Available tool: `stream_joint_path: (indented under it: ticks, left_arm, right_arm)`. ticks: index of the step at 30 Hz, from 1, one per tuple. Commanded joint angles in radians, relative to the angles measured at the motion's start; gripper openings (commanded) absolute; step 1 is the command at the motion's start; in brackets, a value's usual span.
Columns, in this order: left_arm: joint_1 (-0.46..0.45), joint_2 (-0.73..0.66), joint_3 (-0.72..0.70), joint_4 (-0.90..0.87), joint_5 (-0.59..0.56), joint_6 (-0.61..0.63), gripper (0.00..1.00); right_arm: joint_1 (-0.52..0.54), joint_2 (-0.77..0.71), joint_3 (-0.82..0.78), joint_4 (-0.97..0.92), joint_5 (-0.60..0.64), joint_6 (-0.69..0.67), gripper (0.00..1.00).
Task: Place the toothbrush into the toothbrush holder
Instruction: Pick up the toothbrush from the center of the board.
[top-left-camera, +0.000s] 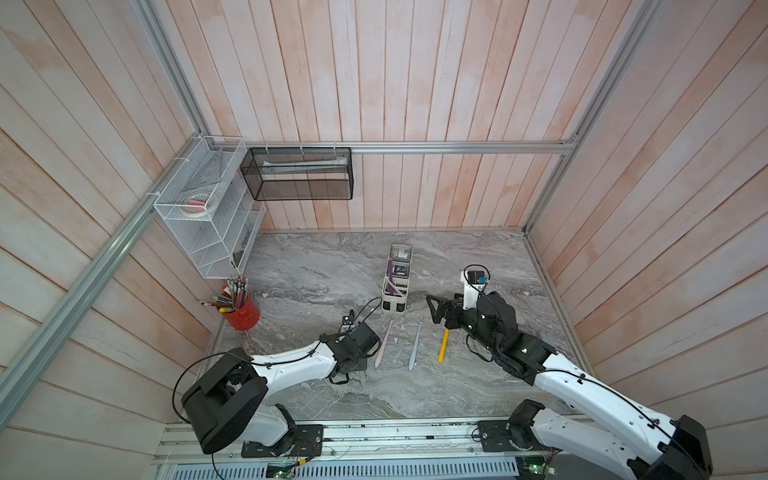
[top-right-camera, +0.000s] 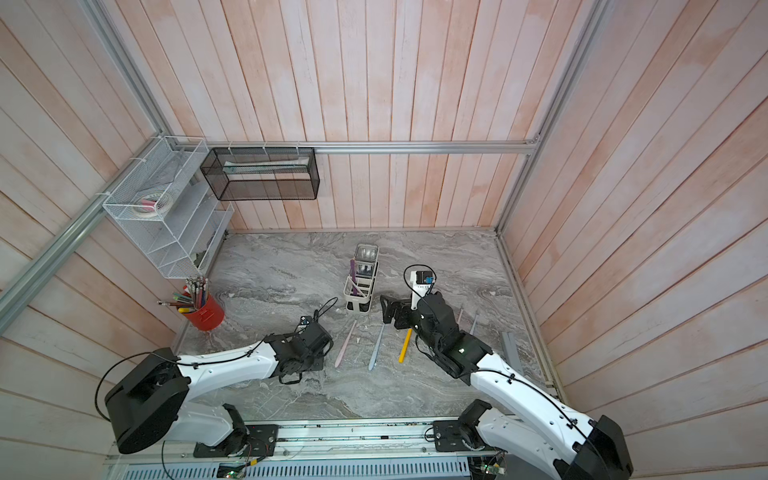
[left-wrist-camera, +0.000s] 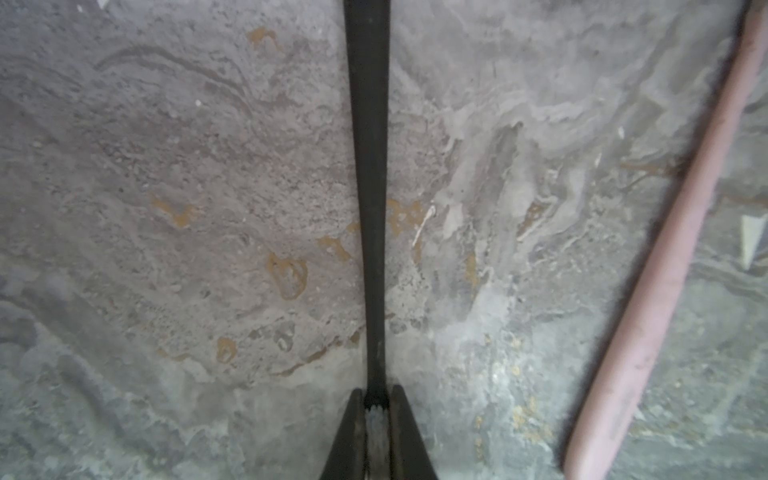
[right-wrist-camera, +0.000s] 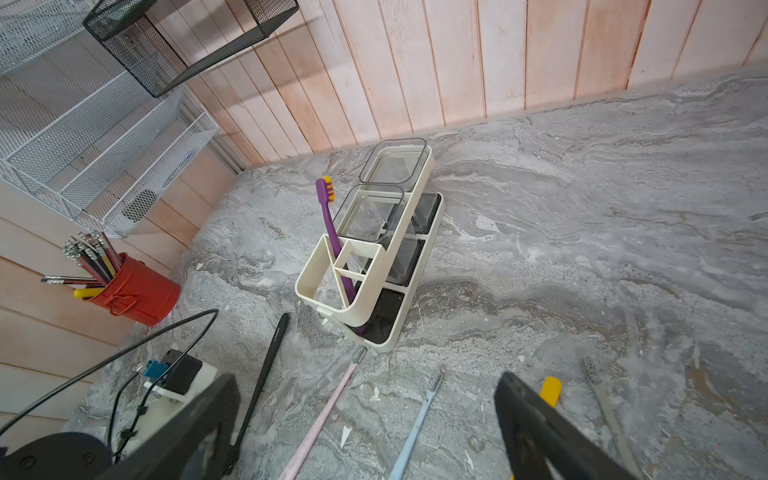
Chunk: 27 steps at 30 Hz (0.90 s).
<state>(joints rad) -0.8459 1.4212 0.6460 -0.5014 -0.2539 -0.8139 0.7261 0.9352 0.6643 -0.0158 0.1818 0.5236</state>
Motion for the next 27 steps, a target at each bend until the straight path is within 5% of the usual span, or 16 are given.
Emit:
stream_joint_path:
  ticks: [1, 7, 27]
  left_arm:
    - [-0.01, 0.037, -0.054, -0.097, 0.086, -0.014, 0.07]
    - [-0.015, -0.013, -0.033, -0.122, 0.066, -0.014, 0.0]
    - [-0.177, -0.356, -0.006, -0.169, -0.049, -0.03, 0.0]
  right_arm:
    - [0.007, 0.002, -0.008, -0.004, -0.005, 0.007, 0.98]
    - [0.012, 0.011, -0.013, 0.002, -0.03, 0.016, 0.98]
    - [0.016, 0.176, -0.04, 0.175, -0.307, 0.131, 0.98]
